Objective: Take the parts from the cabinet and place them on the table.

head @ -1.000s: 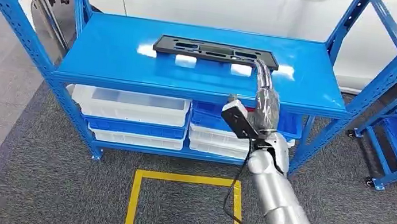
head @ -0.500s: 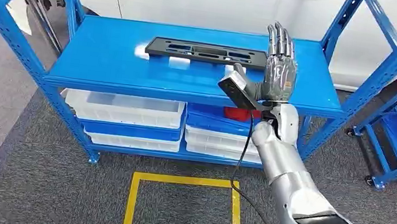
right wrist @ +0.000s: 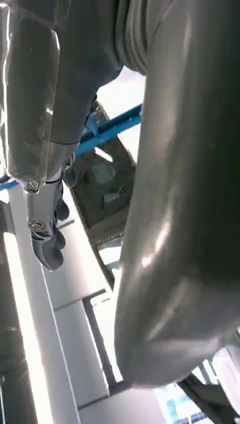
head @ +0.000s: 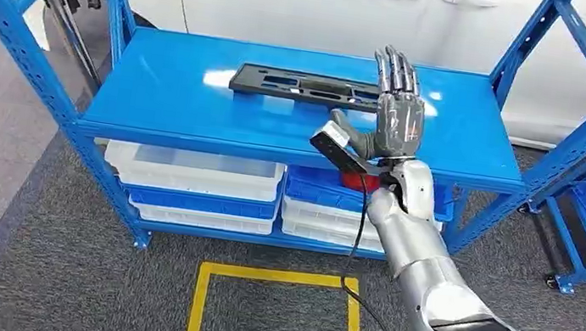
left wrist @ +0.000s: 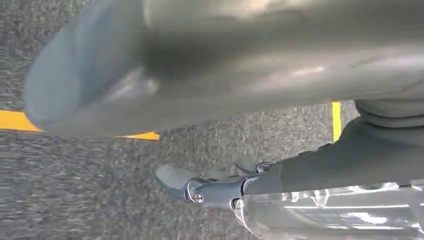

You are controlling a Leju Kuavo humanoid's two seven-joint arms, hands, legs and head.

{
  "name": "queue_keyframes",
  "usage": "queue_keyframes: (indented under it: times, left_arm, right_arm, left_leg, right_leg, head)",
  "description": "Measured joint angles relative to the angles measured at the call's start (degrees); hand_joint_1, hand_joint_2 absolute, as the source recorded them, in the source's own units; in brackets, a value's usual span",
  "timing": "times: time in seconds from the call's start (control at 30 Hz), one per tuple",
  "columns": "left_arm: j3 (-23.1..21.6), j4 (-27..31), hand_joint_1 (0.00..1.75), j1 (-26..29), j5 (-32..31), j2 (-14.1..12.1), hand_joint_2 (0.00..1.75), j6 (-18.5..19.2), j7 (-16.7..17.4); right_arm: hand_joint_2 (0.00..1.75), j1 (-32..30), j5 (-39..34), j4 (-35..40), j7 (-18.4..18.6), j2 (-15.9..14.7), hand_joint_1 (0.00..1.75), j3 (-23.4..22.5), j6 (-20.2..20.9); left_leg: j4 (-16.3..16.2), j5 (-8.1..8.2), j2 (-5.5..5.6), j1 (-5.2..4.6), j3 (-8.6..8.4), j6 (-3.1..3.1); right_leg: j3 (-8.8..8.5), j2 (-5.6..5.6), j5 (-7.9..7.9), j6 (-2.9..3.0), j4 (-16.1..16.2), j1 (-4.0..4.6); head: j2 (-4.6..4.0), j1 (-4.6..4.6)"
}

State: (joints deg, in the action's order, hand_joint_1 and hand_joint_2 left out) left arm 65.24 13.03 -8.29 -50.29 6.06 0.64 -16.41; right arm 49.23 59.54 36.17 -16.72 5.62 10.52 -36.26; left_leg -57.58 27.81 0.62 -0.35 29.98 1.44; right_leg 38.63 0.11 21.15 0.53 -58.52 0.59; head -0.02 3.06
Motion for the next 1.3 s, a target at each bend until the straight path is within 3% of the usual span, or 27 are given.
queue_keyframes:
  times: [0.03,0.07,0.1,0.17,0.2,0.23,0.3,0.33,0.37,0.4,0.47,0.5,0.53,0.57,0.67,0.7,0.8,0.83,0.87,0.9,0.97,1.0,1.03,1.13,1.2,1.27,1.3]
  left_arm:
    - [0.00,0.00,0.00,-0.22,0.00,-0.05,0.00,-0.22,-0.02]
    - [0.00,0.00,0.00,-0.24,0.02,-0.04,0.00,-0.33,0.13]
    - [0.00,-0.02,0.00,-0.15,0.02,-0.02,0.00,-0.35,0.20]
    - [0.02,-0.02,0.00,-0.35,0.09,-0.11,0.00,-0.44,0.24]
    - [0.02,-0.02,0.00,-0.51,0.20,-0.07,0.00,-0.44,0.22]
    - [0.00,-0.09,0.00,-0.56,0.20,-0.02,0.00,-0.44,0.22]
    - [0.02,-0.09,0.00,-0.36,0.18,-0.02,0.00,-0.50,0.22]
    - [0.02,-0.09,0.00,-0.22,0.18,-0.02,0.00,-0.61,0.22]
    - [0.02,-0.09,0.00,-0.10,0.18,-0.02,0.00,-0.66,0.22]
    - [0.02,-0.09,0.00,-0.05,0.20,-0.05,0.00,-0.72,0.17]
    - [0.02,-0.09,0.00,0.03,0.18,-0.05,0.00,-0.81,0.09]
    - [0.02,-0.18,0.00,0.17,0.18,0.00,0.00,-0.83,0.04]
    - [0.02,-0.17,0.00,0.01,0.18,0.00,0.00,-0.85,-0.04]
    - [0.02,-0.17,0.00,0.06,0.18,0.00,0.00,-0.92,-0.09]
    - [0.04,-0.17,0.00,0.39,0.18,0.02,0.00,-1.09,-0.24]
    - [0.04,-0.17,0.00,0.34,0.18,0.02,0.00,-1.12,-0.37]
    - [0.04,-0.17,0.00,0.18,-0.07,-0.05,0.00,-1.01,-0.59]
    - [0.04,-0.17,0.00,0.29,-0.13,-0.05,0.00,-0.92,-0.59]
    - [0.02,-0.17,0.00,0.35,-0.22,-0.07,0.00,-0.88,-0.57]
    - [0.02,-0.17,0.00,0.39,-0.33,-0.04,0.00,-0.83,-0.50]
    - [-0.07,-0.17,0.00,0.31,-0.74,0.04,0.00,-0.74,-0.37]
    - [-0.09,-0.19,0.00,0.32,-0.87,0.39,0.00,-0.74,-0.37]
    - [-0.09,-0.26,0.00,0.23,-0.90,0.46,0.00,-0.74,-0.28]
    - [-0.13,-0.26,0.00,0.05,-1.20,0.46,0.00,-0.79,-0.11]
    - [-0.17,-0.26,0.00,-0.08,-1.20,0.37,0.00,-0.79,-0.04]
    - [-0.26,-0.28,0.00,-0.39,-1.20,0.39,0.00,-0.79,-0.04]
    - [-0.35,-0.28,0.00,-0.32,-1.20,0.39,0.00,-0.79,-0.04]
  right_arm:
    - [1.75,-0.15,1.41,0.00,0.43,0.20,0.00,0.61,0.17]
    - [1.75,-0.46,2.55,0.02,0.59,0.57,0.00,1.39,0.74]
    - [1.75,-0.72,3.20,0.02,0.70,0.78,0.00,2.03,1.35]
    - [1.75,-0.96,5.09,0.15,1.11,1.47,0.00,3.28,2.95]
    - [1.75,-0.93,5.79,0.15,1.38,1.80,0.00,4.04,3.54]
    - [1.75,-0.99,6.71,0.15,1.71,2.32,0.00,4.90,4.07]
    - [1.75,-1.84,9.62,0.13,2.47,3.43,0.00,7.33,3.85]
    - [1.75,-2.32,11.06,0.04,3.27,3.58,0.00,8.40,3.69]
    - [1.75,-2.78,12.94,-0.07,4.20,3.94,0.00,9.88,3.50]
    - [1.75,-3.08,14.67,-0.28,5.20,4.33,0.00,11.36,3.15]
    - [1.75,-3.19,17.03,-0.74,6.56,4.94,0.00,13.93,2.45]
    - [1.75,-3.18,17.59,-1.14,7.04,5.14,0.00,14.89,2.12]
    - [1.75,-3.17,18.42,-1.55,7.43,5.40,0.00,16.10,1.46]
    - [1.75,-3.30,19.15,-1.75,8.02,5.44,0.00,16.98,1.11]
    - [1.75,-3.41,20.74,-2.54,9.73,5.77,0.00,19.41,-0.07]
    - [1.75,-3.30,21.15,-2.73,10.19,5.90,0.00,19.96,-0.44]
    - [1.75,-3.37,21.96,-3.72,11.76,5.92,0.00,21.42,-0.55]
    - [1.75,-3.61,22.11,-4.09,12.13,5.92,0.00,21.74,-0.59]
    - [1.75,-3.76,22.31,-4.35,12.46,5.92,0.00,22.07,-0.66]
    - [1.75,-3.81,22.44,-4.59,12.83,5.92,0.00,22.38,-0.72]
    - [1.75,-3.77,22.51,-4.96,13.16,5.92,0.00,22.64,-0.77]
    - [1.75,-3.73,22.51,-5.18,13.22,5.92,0.00,22.73,-0.77]
    - [1.75,-3.68,22.51,-5.40,13.33,5.94,0.00,22.82,-0.77]
    - [1.75,-3.55,22.51,-5.95,13.77,6.32,0.00,22.88,-0.66]
    - [1.75,-3.35,22.51,-6.16,13.92,6.93,0.00,22.93,-0.52]
    - [1.75,-2.79,22.51,-6.62,13.92,7.58,0.00,23.14,-0.35]
    - [1.75,-2.77,22.51,-6.89,13.92,7.80,0.00,23.30,-0.33]
  left_leg:
    - [0.09,0.26,-0.05,0.21,0.25,-0.39]
    - [0.33,0.44,-0.15,0.28,-0.13,-0.76]
    - [-0.21,0.20,-0.20,0.23,-0.45,-0.98]
    - [-0.94,1.05,-0.28,0.39,-0.53,-1.65]
    - [-3.92,1.28,-0.26,0.39,0.73,-1.74]
    - [-8.30,2.44,-0.26,0.61,3.20,-2.02]
    - [-15.93,6.03,-0.27,1.00,8.35,-2.79]
    - [-17.43,6.62,-0.27,1.12,9.97,-3.13]
    - [-16.47,5.61,-0.29,1.27,10.42,-3.34]
    - [-13.09,3.02,-0.30,1.42,9.76,-3.48]
    - [-2.71,-4.84,-0.39,1.77,6.53,-3.83]
    - [-0.83,-5.44,-0.42,1.71,6.19,-3.72]
    - [0.04,-3.73,-0.52,1.22,6.12,-2.78]
    - [-0.35,-4.77,-0.41,1.15,5.98,-1.90]
    - [0.03,-4.39,-0.27,1.43,4.97,-0.83]
    - [0.05,-4.14,-0.27,1.39,4.56,-0.45]
    - [0.03,-3.14,-0.25,1.21,3.80,0.21]
    - [0.00,-2.74,-0.20,1.10,3.42,0.26]
    - [-0.01,-2.35,-0.13,0.99,2.87,0.26]
    - [0.00,-1.90,-0.08,0.87,2.22,0.28]
    - [0.02,-0.90,0.00,0.52,0.75,0.25]
    - [0.14,-0.37,0.00,0.59,0.48,0.18]
    - [0.11,-0.07,0.01,0.29,0.07,-0.21]
    - [-0.28,-0.07,-0.15,0.31,-0.51,-1.19]
    - [-2.33,0.74,-0.20,0.46,-0.16,-1.52]
    - [-9.17,3.05,-0.24,0.72,4.06,-1.91]
    - [-12.96,4.78,-0.24,1.00,6.69,-2.45]
  right_leg:
    - [-0.30,0.06,0.80,-0.02,0.67,0.16]
    - [-0.33,0.10,0.14,0.25,0.85,0.29]
    - [-0.66,0.07,0.51,0.60,1.04,0.26]
    - [-2.15,0.09,0.68,0.91,1.68,-0.34]
    - [-2.69,0.05,0.98,1.30,1.86,-0.46]
    - [-3.00,0.08,1.33,1.44,1.89,-0.45]
    - [-3.77,0.12,2.16,1.46,1.87,-0.45]
    - [-4.24,0.18,2.59,1.36,1.80,-0.49]
    - [-4.84,0.23,3.12,1.23,1.73,-0.61]
    - [-5.55,0.24,3.72,1.04,1.57,-0.75]
    - [-6.97,0.22,5.05,0.51,1.30,-0.95]
    - [-7.34,0.27,5.45,0.16,1.17,-0.82]
    - [-6.99,0.28,5.58,-0.13,1.16,-0.74]
    - [-6.88,0.23,5.83,-0.56,1.21,-0.72]
    - [-7.09,0.17,6.32,-1.64,0.10,-0.92]
    - [-5.92,0.15,6.51,-1.78,-2.37,-0.95]
    - [2.50,0.14,11.16,-2.26,-15.27,-0.97]
    - [4.62,0.14,11.83,-2.18,-17.56,-0.96]
    - [5.27,0.14,10.92,-1.91,-17.15,-0.95]
    - [4.79,0.14,8.64,-1.59,-14.46,-0.87]
    - [1.25,0.14,1.88,-0.43,-4.43,-0.36]
    - [-0.23,0.11,-1.02,0.58,0.46,0.15]
    - [-0.36,0.02,1.13,0.59,0.62,0.43]
    - [-1.05,0.20,0.55,1.09,1.14,0.36]
    - [-2.88,0.19,0.77,1.31,2.05,-0.16]
    - [-3.55,0.16,1.38,1.74,2.19,-0.23]
    - [-3.78,0.16,1.70,1.69,2.18,-0.20]
  head:
    - [0.02,-0.07]
    - [0.02,-0.09]
    - [0.02,-0.07]
    - [0.02,-0.07]
    - [0.02,-0.07]
    - [0.02,-0.07]
    - [0.02,-0.07]
    - [0.02,-0.07]
    - [0.02,-0.07]
    - [0.02,-0.07]
    - [0.02,-0.07]
    - [0.00,-0.09]
    - [0.02,-0.07]
    - [0.02,-0.07]
    - [0.02,-0.07]
    - [0.02,-0.07]
    - [0.02,-0.07]
    - [0.02,-0.07]
    - [0.02,-0.07]
    - [0.02,-0.07]
    - [0.02,-0.07]
    - [0.00,-0.09]
    - [0.00,-0.04]
    - [0.02,-0.07]
    - [0.02,-0.07]
    - [0.02,-0.07]
    - [0.00,-0.07]
